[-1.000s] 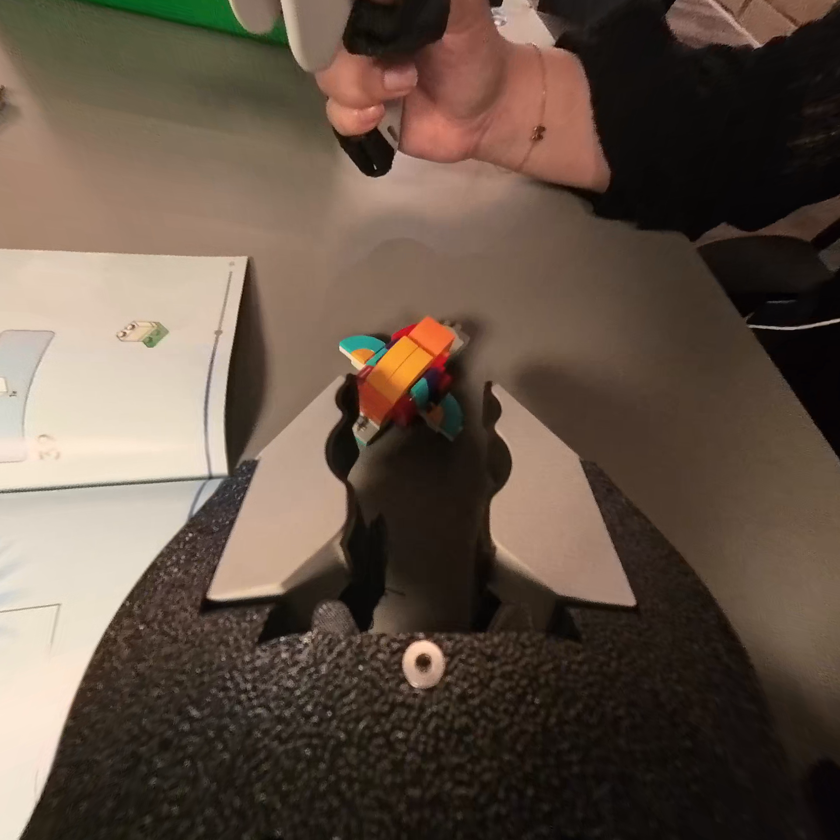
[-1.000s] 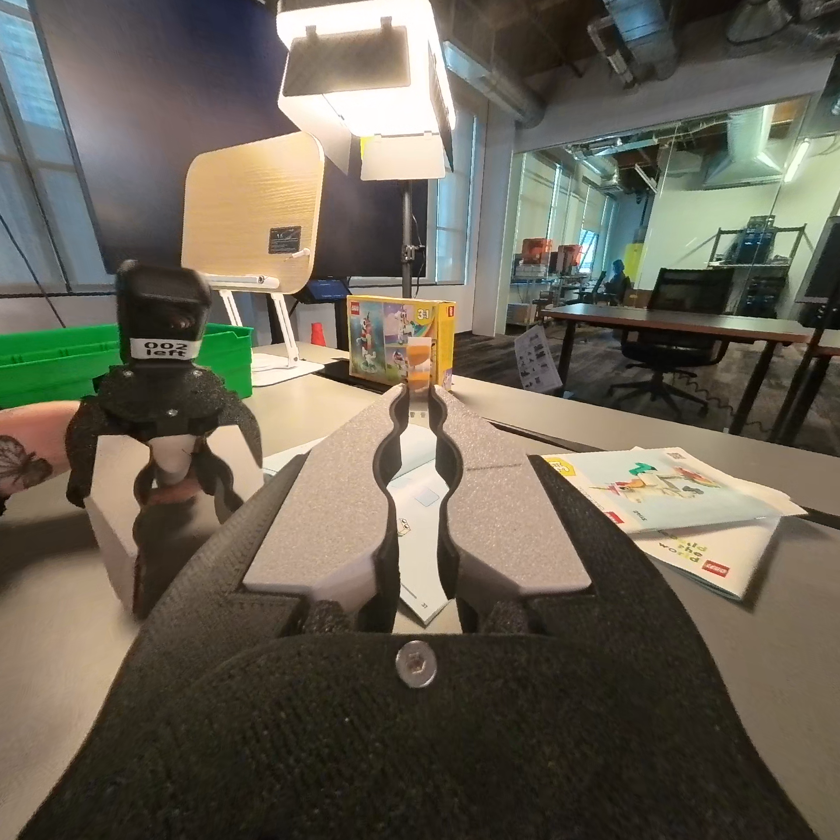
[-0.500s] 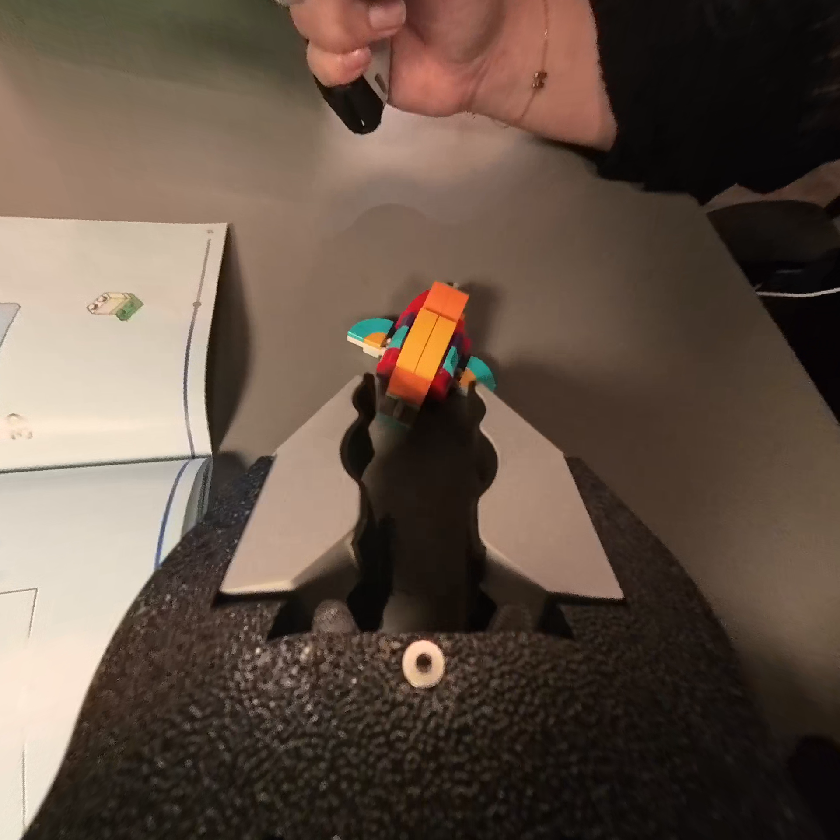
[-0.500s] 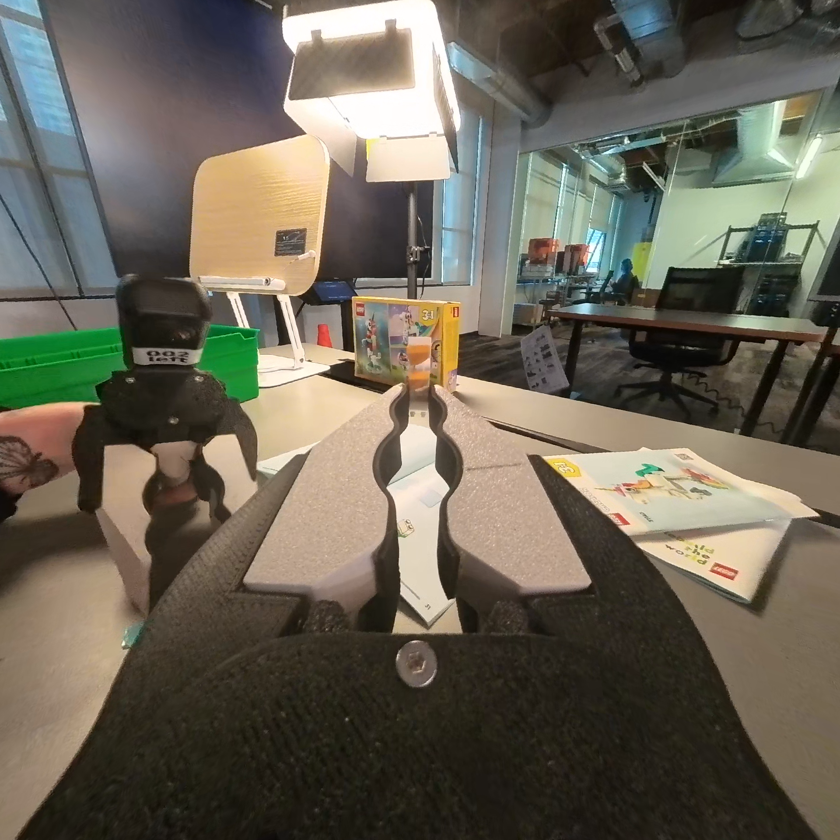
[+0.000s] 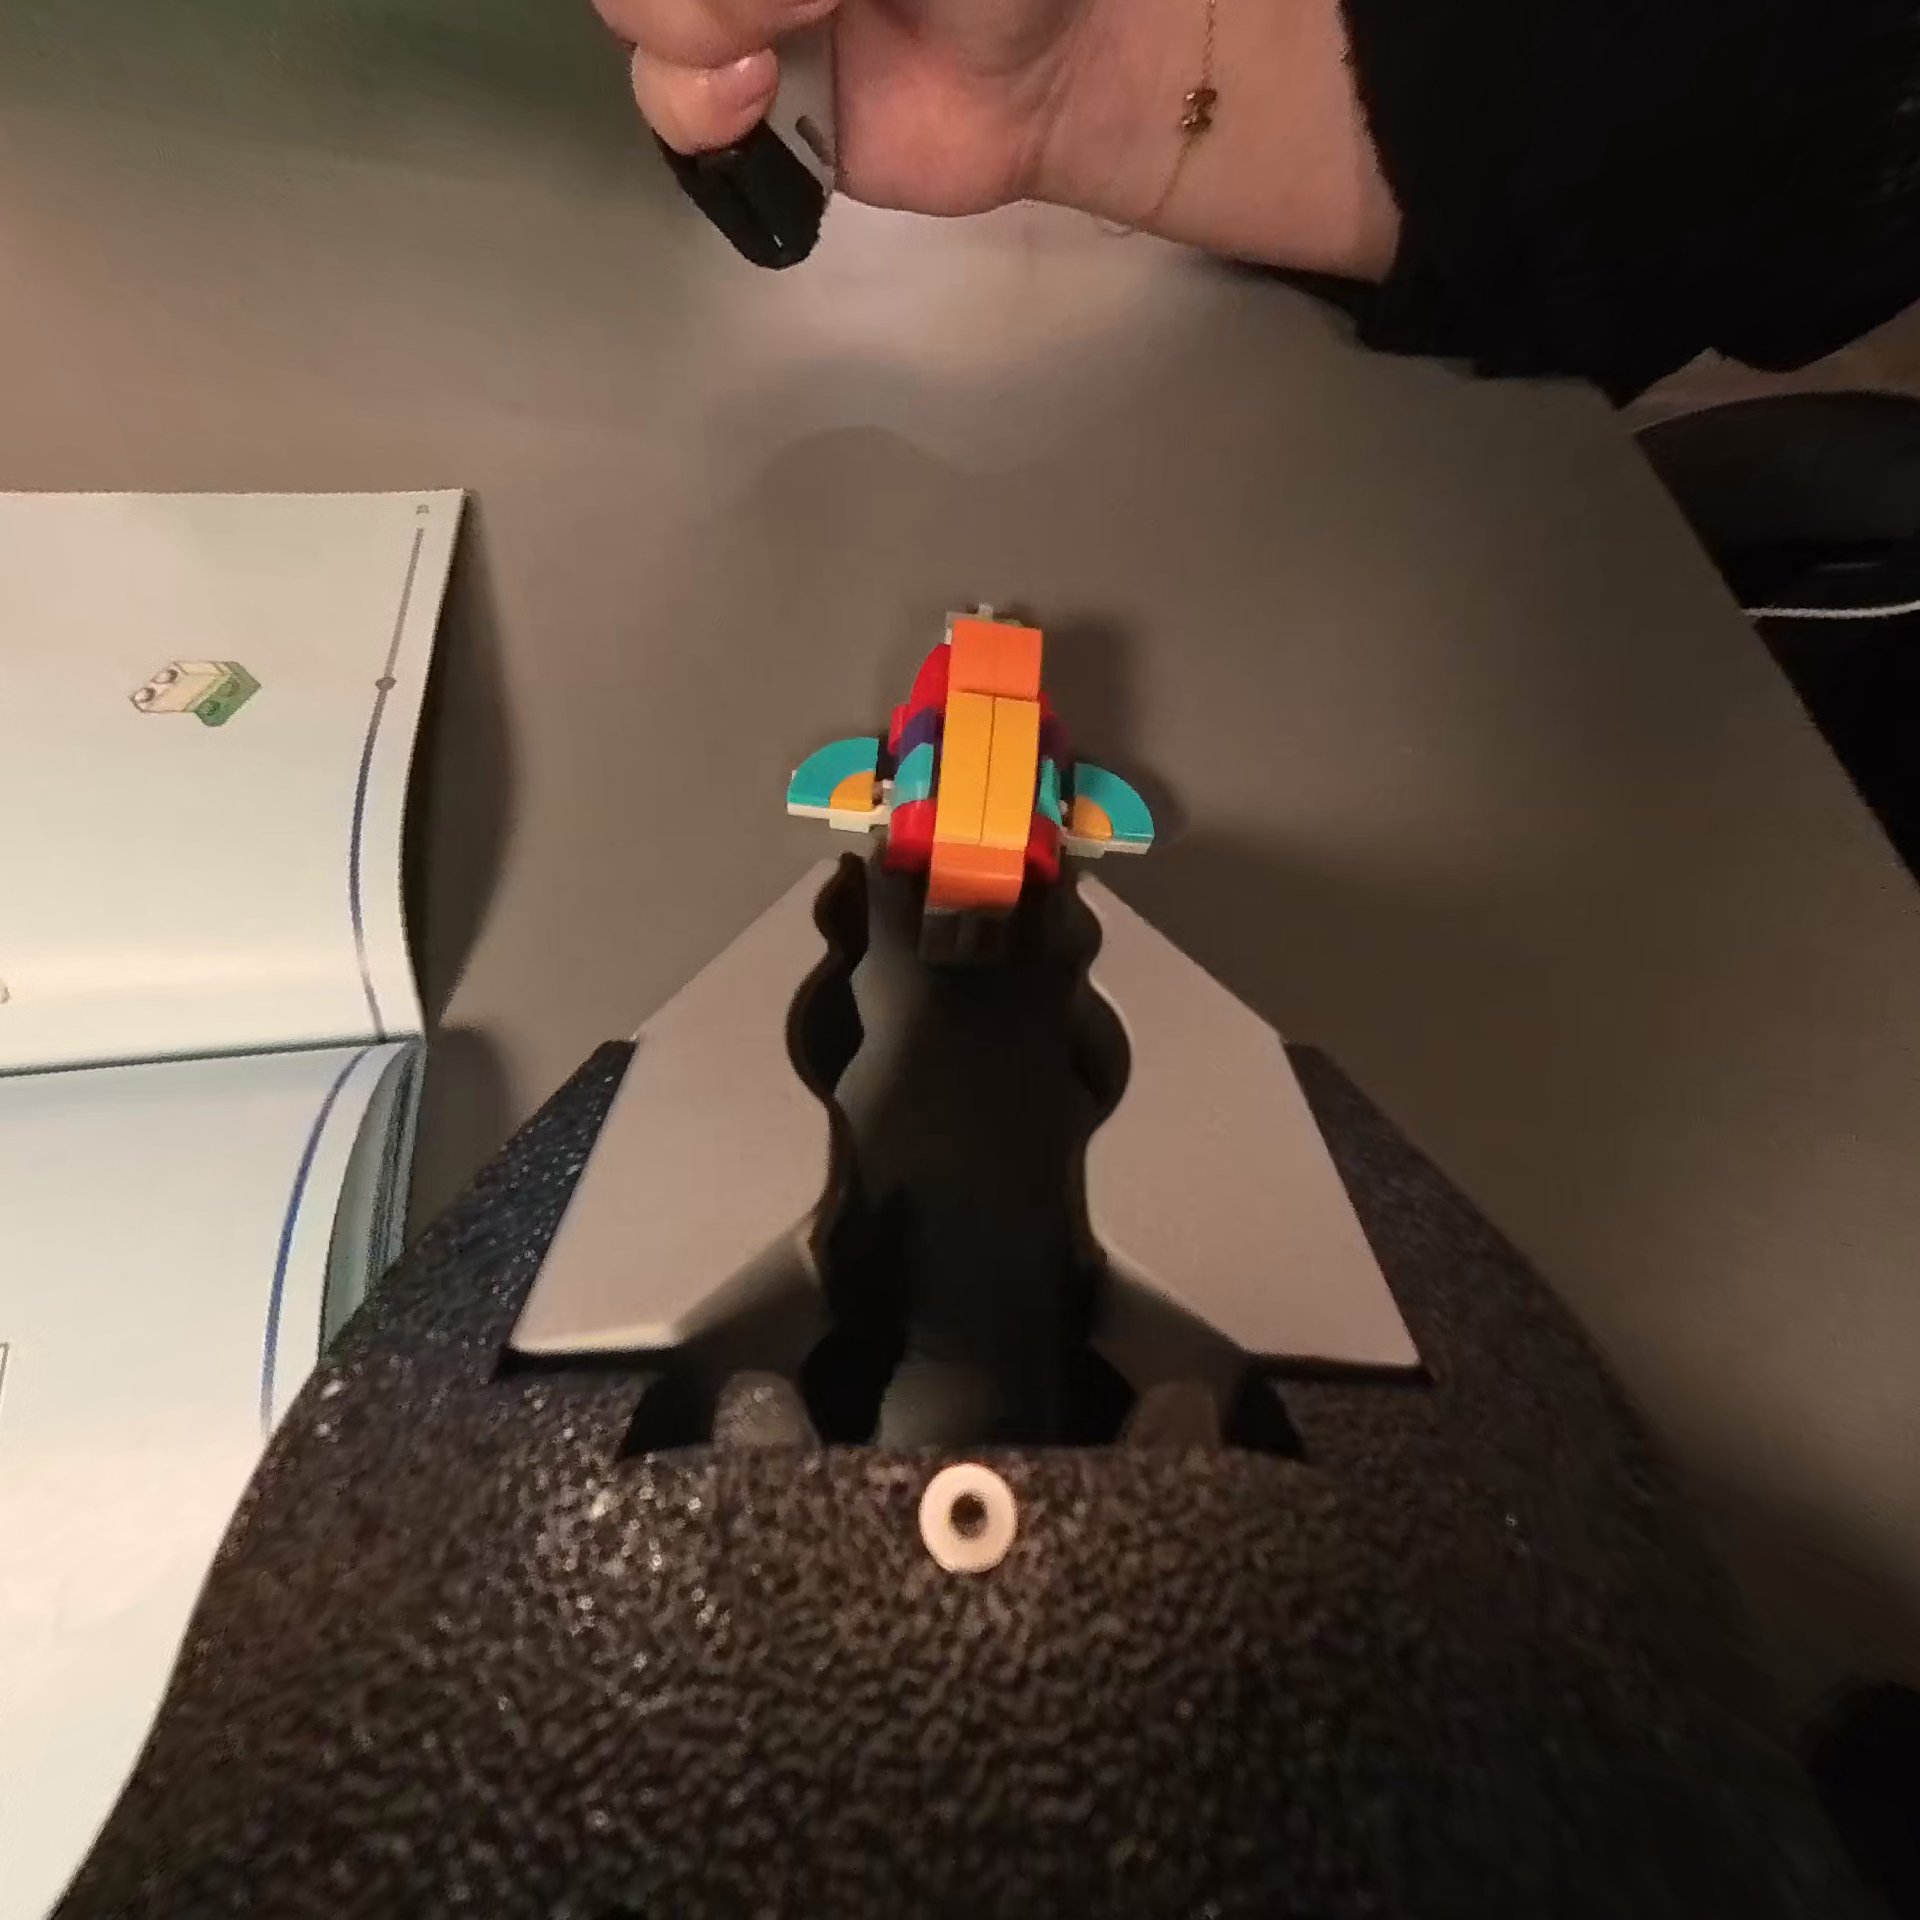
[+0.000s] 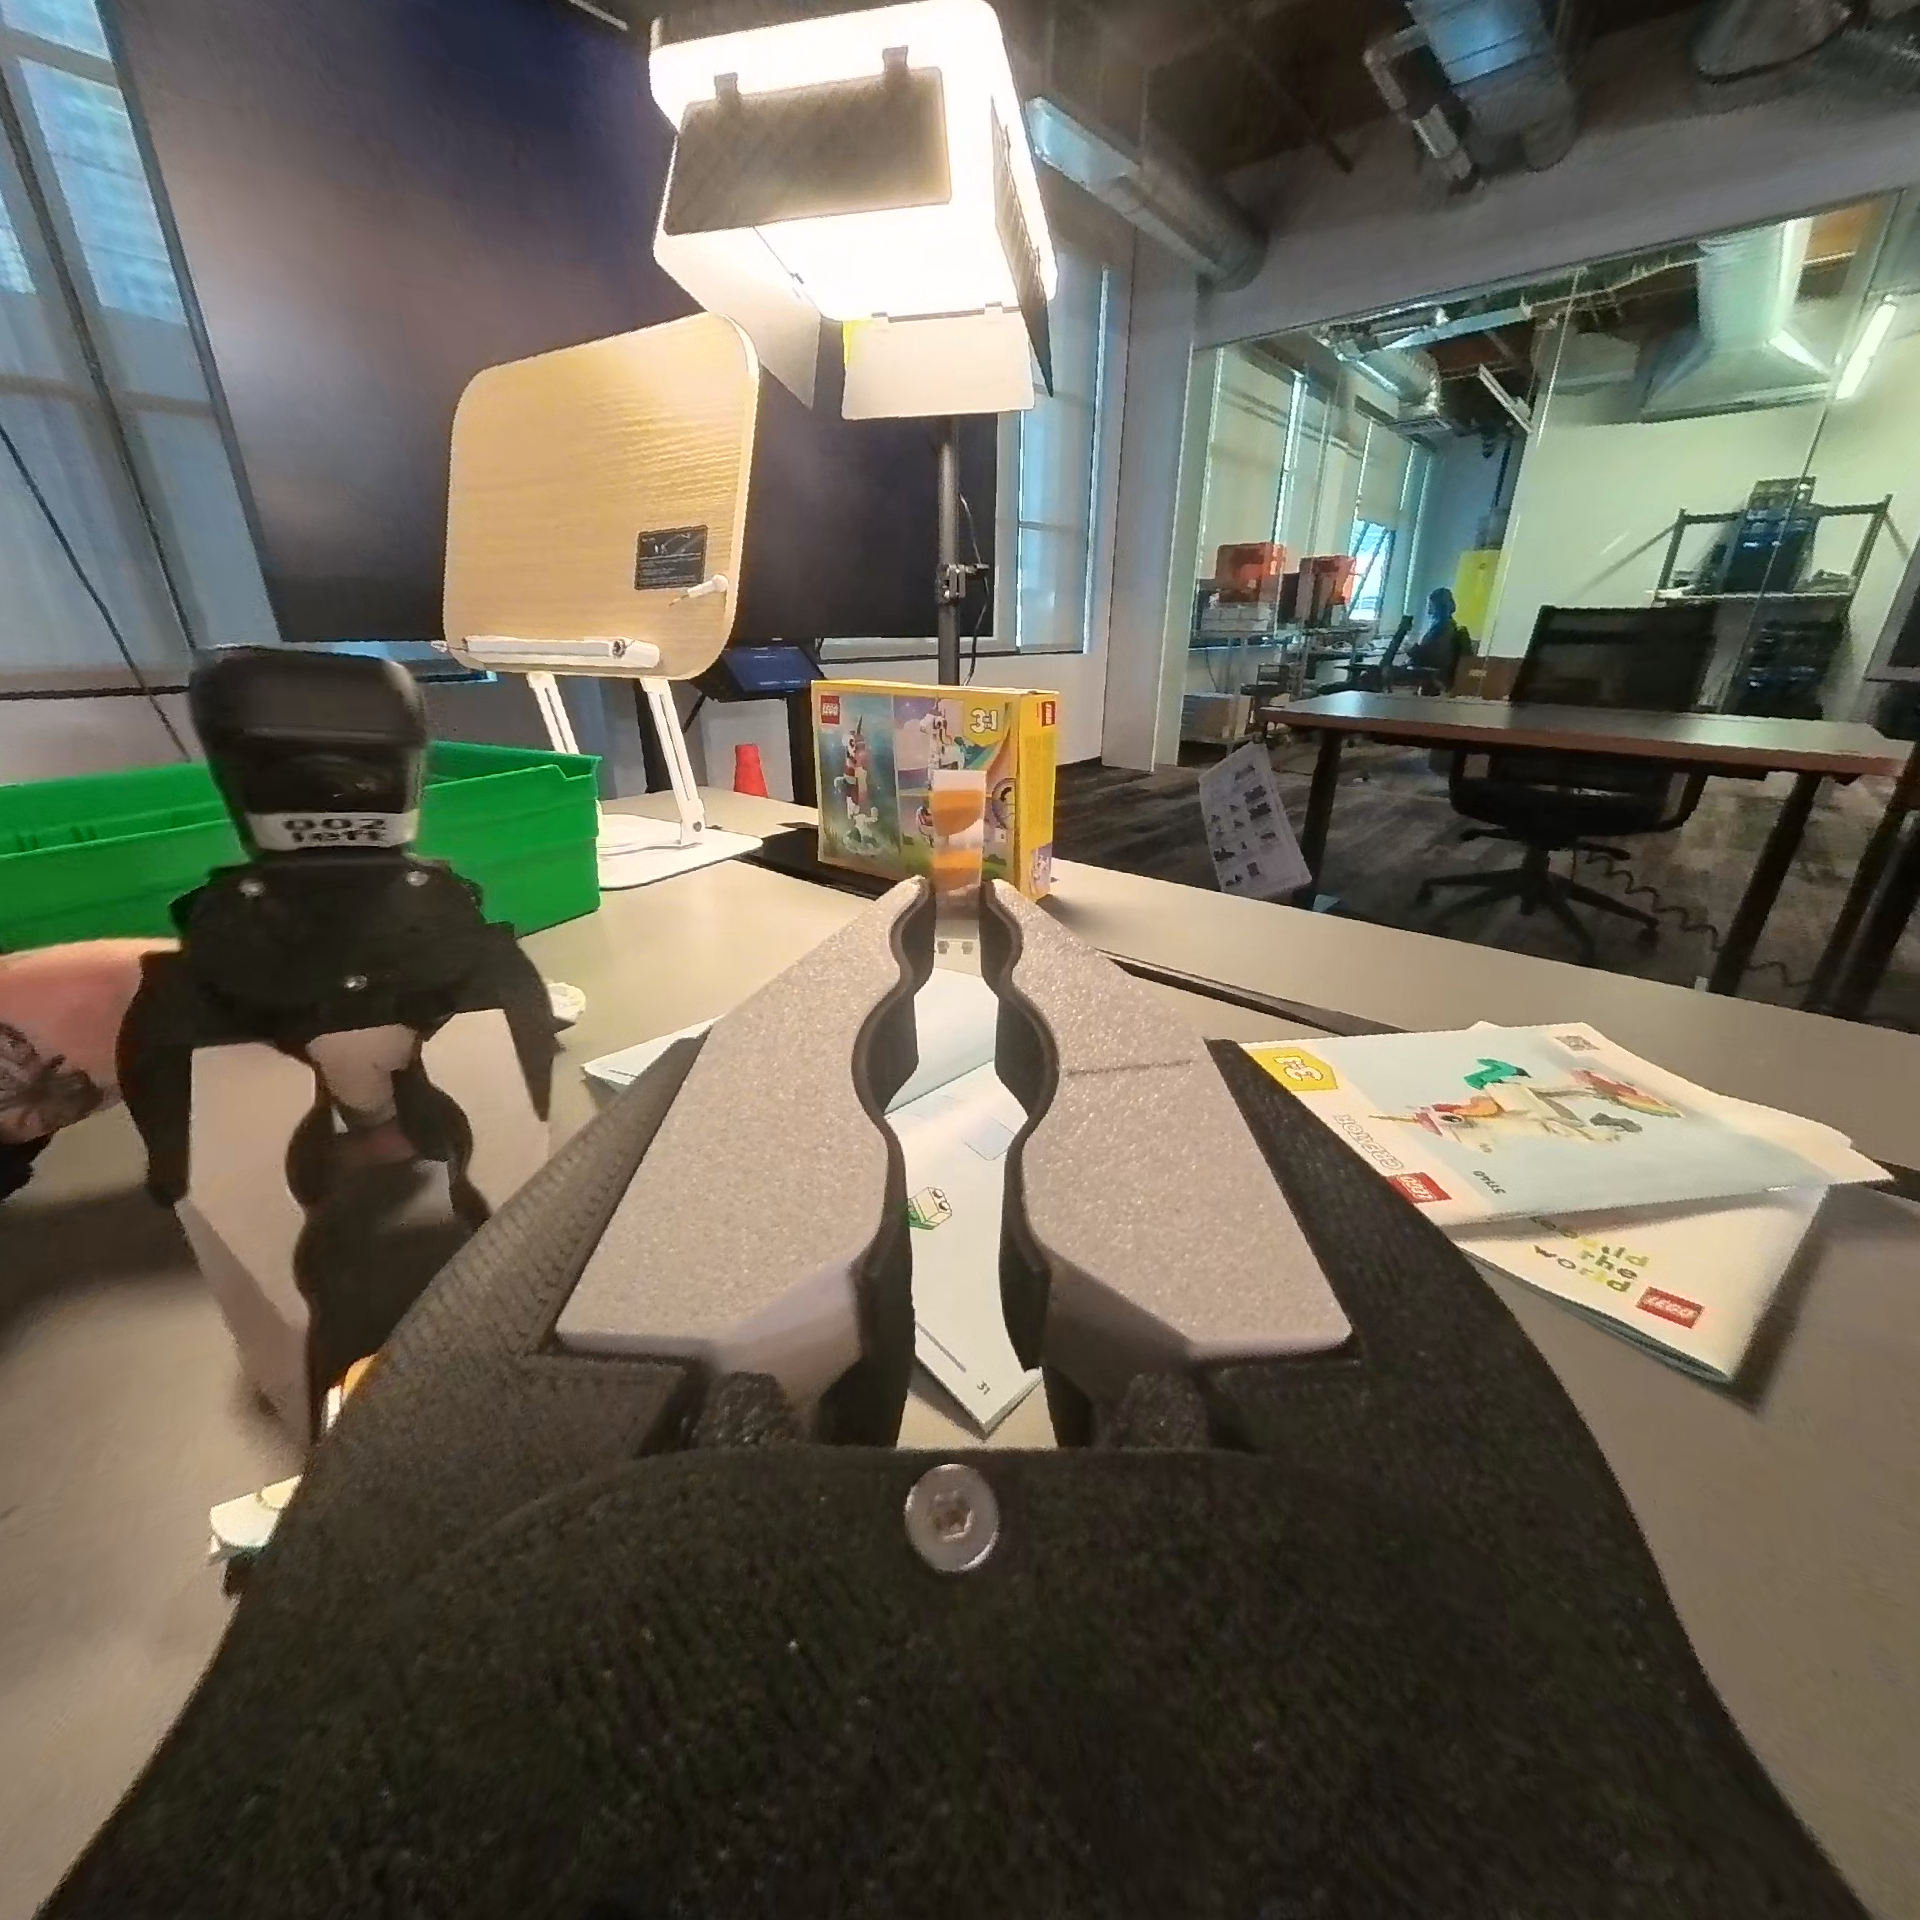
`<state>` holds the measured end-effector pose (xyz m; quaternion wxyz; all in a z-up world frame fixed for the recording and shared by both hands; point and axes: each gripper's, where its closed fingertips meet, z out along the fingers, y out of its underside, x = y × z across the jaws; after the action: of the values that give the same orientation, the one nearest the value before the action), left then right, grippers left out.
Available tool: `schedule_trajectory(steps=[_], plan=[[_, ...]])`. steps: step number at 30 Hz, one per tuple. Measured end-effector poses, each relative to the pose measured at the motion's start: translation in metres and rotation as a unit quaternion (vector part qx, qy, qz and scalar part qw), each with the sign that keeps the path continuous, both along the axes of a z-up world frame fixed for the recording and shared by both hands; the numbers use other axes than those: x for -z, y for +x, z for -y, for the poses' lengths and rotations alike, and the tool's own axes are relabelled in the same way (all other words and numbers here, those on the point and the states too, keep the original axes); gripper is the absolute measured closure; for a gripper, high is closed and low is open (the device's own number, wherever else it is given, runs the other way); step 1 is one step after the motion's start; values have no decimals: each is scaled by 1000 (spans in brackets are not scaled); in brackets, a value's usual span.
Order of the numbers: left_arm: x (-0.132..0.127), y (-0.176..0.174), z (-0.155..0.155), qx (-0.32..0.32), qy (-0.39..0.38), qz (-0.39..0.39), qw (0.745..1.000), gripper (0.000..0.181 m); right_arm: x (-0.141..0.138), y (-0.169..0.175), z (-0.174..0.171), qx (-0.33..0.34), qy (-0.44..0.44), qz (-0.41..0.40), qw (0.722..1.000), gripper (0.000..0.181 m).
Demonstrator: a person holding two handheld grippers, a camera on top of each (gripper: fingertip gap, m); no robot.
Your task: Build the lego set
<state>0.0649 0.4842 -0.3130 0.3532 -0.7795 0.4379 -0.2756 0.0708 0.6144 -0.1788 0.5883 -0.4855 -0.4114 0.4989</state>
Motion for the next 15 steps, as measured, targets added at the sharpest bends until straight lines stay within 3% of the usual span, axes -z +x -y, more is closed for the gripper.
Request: schedule_trajectory(steps=[6, 15], plan=[[2, 5, -2, -4, 28, -23, 999, 150, 1, -2, 6, -23, 3, 4, 1000, 175], [1, -4, 5, -41, 31, -23, 998, 151, 20, -11, 45, -154, 22, 69, 985, 175]])
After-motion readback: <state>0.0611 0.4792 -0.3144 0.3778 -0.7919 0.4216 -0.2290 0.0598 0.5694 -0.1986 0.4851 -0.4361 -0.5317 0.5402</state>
